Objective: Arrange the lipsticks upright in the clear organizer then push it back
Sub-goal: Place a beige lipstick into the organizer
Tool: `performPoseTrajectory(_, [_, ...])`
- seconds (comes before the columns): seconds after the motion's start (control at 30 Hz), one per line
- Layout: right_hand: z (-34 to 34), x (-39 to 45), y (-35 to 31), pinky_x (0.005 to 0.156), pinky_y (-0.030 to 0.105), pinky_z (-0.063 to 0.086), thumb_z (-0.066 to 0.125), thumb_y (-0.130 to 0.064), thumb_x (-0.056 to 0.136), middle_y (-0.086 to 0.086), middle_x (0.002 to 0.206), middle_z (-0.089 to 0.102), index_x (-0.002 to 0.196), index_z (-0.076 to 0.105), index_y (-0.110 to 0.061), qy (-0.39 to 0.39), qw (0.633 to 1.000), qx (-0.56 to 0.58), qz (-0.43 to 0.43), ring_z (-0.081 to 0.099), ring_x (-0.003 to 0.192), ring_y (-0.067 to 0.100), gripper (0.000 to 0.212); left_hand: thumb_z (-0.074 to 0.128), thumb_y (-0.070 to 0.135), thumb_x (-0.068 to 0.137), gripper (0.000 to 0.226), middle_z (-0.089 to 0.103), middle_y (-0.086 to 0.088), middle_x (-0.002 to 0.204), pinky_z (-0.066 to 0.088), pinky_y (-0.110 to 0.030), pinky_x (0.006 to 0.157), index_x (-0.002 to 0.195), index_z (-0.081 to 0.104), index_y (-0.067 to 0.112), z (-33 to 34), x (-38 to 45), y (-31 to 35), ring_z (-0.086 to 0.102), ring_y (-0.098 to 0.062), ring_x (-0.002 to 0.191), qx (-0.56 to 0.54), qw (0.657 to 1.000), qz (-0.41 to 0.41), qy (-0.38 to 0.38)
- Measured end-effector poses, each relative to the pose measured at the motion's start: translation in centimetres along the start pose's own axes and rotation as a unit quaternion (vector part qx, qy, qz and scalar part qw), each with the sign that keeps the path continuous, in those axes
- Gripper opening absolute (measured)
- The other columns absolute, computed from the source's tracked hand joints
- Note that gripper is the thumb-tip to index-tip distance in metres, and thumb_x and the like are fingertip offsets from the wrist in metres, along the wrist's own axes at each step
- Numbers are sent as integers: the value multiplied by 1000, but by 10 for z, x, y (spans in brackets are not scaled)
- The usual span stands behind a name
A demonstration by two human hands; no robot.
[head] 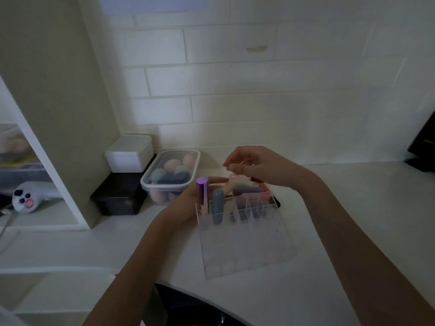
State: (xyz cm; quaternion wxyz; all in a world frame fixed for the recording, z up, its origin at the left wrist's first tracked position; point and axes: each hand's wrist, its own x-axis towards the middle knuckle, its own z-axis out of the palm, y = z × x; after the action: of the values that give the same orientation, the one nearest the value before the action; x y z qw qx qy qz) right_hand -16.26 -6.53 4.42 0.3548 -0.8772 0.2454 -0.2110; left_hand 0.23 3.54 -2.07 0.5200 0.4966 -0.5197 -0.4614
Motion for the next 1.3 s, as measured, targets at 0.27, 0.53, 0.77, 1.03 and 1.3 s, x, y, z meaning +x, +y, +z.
performPoseTrajectory(0.27, [11,13,29,60,9,47,66,-14,85,3,94,67,105,68,-15,145,988,61,9,62,78,10,20,76,20,74,37,71,-8,112,55,-28,86,109,66,18,2,68,-16,64,-27,110,-212,976,27,-49])
performPoseTrajectory(0.53, [7,11,45,61,23,55,74,-16,80,0,79,74,104,64,-12,203,946,229,103,69,67,11,27,67,-4,76,67,51,-19,138,44,-35,104,137,42,9,-11,78,-28,47,-33,128,-338,917,21,-208])
performPoseTrajectory(0.77, [9,11,46,84,36,53,73,-22,80,11,101,75,98,66,-10,193,932,296,82,65,93,23,23,69,19,78,55,64,-6,124,52,-15,84,130,52,16,-3,69,-24,61,-13,115,-307,938,32,-157])
performPoseTrajectory(1.03, [2,5,30,95,39,50,69,-16,78,10,106,74,105,67,-15,132,932,337,21,67,99,21,27,75,-2,62,59,70,-1,115,57,-23,76,113,66,26,3,68,-24,69,-17,99,-293,937,64,-179])
performPoseTrajectory(1.3, [-22,-11,-12,89,29,55,72,-2,77,6,99,74,93,68,-19,22,989,141,-32,70,96,16,23,75,-10,52,54,76,2,89,58,-27,63,93,74,27,-4,77,-33,72,-13,82,-250,961,68,-97])
